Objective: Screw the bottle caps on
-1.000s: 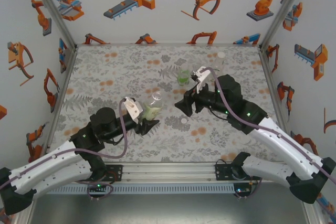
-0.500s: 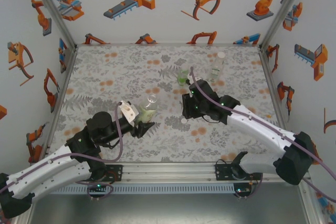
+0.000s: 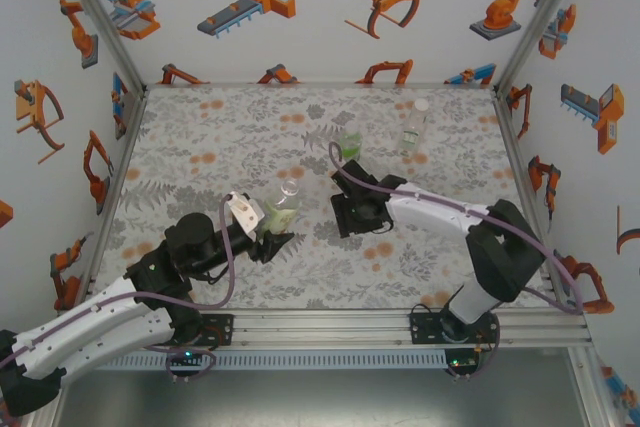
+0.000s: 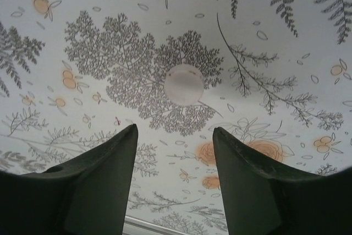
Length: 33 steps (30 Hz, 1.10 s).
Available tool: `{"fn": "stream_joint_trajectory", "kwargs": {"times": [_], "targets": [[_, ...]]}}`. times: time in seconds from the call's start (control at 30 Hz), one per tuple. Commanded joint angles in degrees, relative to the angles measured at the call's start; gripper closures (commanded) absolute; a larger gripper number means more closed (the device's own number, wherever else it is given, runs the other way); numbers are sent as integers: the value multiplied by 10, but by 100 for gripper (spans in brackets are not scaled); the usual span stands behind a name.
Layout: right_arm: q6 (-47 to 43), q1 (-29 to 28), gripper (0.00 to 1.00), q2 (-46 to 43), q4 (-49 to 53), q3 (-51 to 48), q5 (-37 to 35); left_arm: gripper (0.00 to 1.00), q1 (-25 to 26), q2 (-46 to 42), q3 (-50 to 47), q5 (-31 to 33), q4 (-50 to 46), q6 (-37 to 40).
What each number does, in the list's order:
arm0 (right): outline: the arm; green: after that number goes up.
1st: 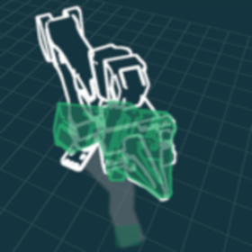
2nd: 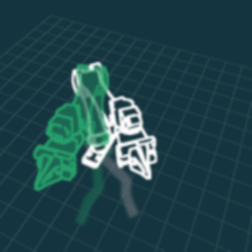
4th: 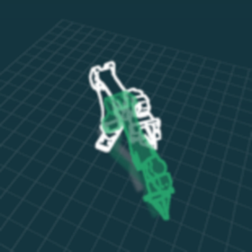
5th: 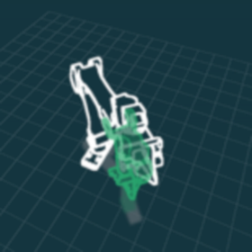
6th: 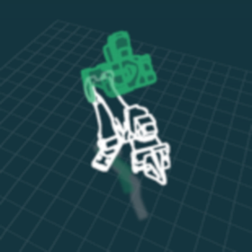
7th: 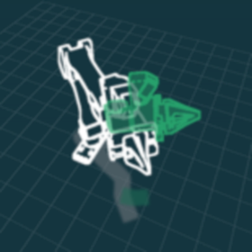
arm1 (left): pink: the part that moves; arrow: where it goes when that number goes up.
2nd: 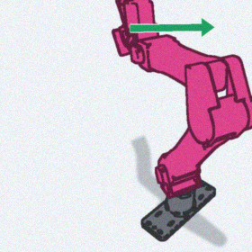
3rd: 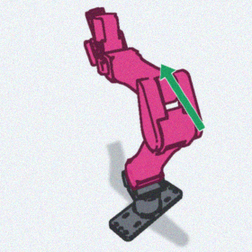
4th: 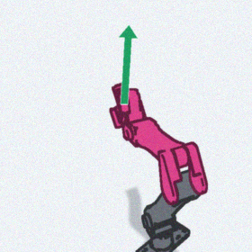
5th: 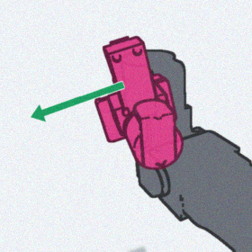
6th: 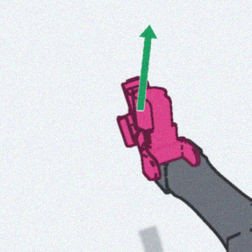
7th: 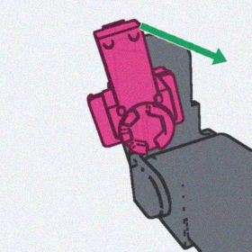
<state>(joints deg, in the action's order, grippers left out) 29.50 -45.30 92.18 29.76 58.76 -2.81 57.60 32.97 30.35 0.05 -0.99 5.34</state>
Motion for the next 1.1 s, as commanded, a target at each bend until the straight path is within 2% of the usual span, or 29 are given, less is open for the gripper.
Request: {"fn": "stream_joint_trajectory", "kwargs": {"times": [0.0, 0.43, 0.7, 1.07], "targets": [[-1, 1, 44, 27, 11, 38, -30, 58, -3, -4, -5, 8, 2, -5], [0, 1, 50, 97, 8, 66, -48, 58, -3, -6, -7, 16, -1, -5], [2, 1, 57, 110, -5, 60, -34, 58, -3, -3, -7, 19, 5, -3], [-1, 2, 59, 116, -8, 58, -44, 58, -4, -1, -8, 22, 6, -1]]}}
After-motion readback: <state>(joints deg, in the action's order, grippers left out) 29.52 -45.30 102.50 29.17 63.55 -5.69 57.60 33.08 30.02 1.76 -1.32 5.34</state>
